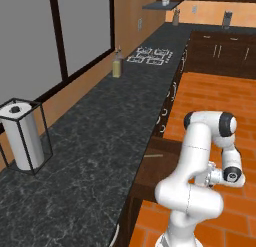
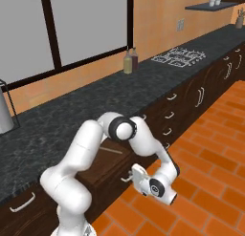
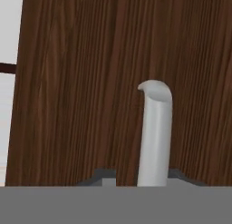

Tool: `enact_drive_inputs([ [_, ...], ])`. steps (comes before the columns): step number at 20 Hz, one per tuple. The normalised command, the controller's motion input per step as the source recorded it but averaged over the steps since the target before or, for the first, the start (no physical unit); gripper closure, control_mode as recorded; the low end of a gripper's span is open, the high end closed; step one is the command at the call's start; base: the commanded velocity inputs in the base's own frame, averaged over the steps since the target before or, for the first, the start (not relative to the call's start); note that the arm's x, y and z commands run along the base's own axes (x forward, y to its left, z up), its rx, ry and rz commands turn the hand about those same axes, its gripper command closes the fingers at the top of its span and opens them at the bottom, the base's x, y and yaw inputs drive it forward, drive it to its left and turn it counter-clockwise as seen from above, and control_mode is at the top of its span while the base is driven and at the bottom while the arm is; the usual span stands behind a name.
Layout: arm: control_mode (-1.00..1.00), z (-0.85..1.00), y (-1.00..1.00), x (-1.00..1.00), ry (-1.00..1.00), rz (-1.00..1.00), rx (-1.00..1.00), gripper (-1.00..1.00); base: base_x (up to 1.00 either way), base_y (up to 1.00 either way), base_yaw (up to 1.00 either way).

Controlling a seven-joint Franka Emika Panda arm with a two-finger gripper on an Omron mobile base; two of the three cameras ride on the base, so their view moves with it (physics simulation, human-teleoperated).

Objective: Take a straw from the drawer in front and place it inside the glass cup on the dining counter.

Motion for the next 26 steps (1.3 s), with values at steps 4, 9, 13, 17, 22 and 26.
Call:
enact_drive_inputs([
  [4, -1.00, 0.00, -0.81, -0.66, 0.01, 0.00, 0.01, -1.00, 0.00, 0.00, 0.00],
  [9, -1.00, 0.00, -0.22, -0.28, 0.15, -0.03, -0.04, -1.00, 0.00, 0.00, 0.00],
  [13, -1.00, 0.23, -0.03, -0.18, 0.24, -0.11, -0.22, -1.00, 0.00, 0.00, 0.00],
  [17, -1.00, 0.97, 0.00, -0.09, 0.15, -0.12, -0.21, -1.00, 0.00, 0.00, 0.00],
  [22, -1.00, 1.00, 0.22, 0.00, 0.07, -0.01, -0.24, -1.00, 0.00, 0.00, 0.00],
  [26, -1.00, 0.85, 0.58, 0.04, 0.11, 0.00, -0.30, -1.00, 0.00, 0.00, 0.00],
])
